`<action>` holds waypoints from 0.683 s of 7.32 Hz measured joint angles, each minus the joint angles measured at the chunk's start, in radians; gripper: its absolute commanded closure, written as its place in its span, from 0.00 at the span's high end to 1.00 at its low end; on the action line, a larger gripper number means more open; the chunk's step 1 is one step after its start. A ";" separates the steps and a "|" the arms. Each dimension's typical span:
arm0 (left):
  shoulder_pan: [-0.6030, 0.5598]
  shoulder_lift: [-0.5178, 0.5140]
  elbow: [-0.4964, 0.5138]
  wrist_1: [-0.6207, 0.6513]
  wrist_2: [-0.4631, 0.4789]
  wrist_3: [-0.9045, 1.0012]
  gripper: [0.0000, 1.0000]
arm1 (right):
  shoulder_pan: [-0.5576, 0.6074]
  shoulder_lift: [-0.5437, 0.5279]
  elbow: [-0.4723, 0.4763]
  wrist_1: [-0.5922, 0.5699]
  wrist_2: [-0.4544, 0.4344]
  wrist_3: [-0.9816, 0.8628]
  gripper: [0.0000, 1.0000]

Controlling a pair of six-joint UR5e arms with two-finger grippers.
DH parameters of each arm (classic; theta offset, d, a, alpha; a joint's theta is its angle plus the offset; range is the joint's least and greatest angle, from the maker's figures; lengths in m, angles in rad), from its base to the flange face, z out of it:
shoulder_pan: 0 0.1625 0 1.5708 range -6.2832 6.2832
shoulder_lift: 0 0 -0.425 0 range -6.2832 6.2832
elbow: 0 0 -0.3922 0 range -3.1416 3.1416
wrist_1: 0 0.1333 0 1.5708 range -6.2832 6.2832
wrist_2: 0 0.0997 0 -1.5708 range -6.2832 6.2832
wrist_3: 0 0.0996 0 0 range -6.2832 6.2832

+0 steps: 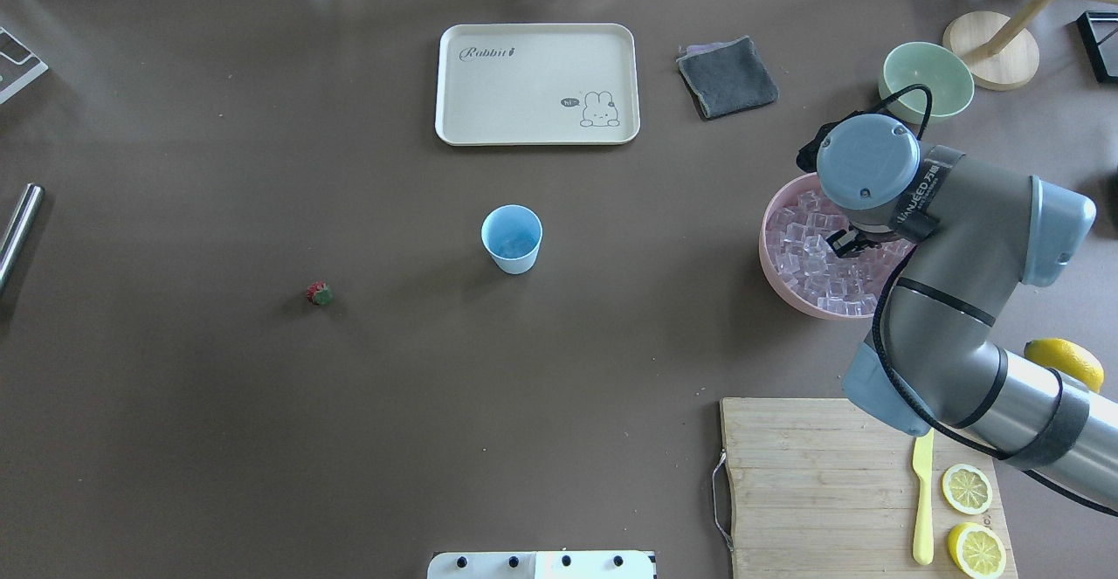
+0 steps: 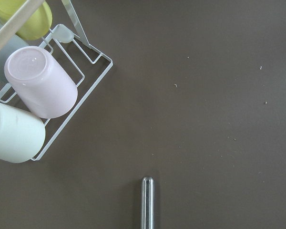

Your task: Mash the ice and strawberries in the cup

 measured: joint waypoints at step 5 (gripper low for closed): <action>0.004 -0.001 -0.005 0.000 -0.001 -0.015 0.98 | 0.010 0.009 0.011 -0.001 0.014 0.001 0.71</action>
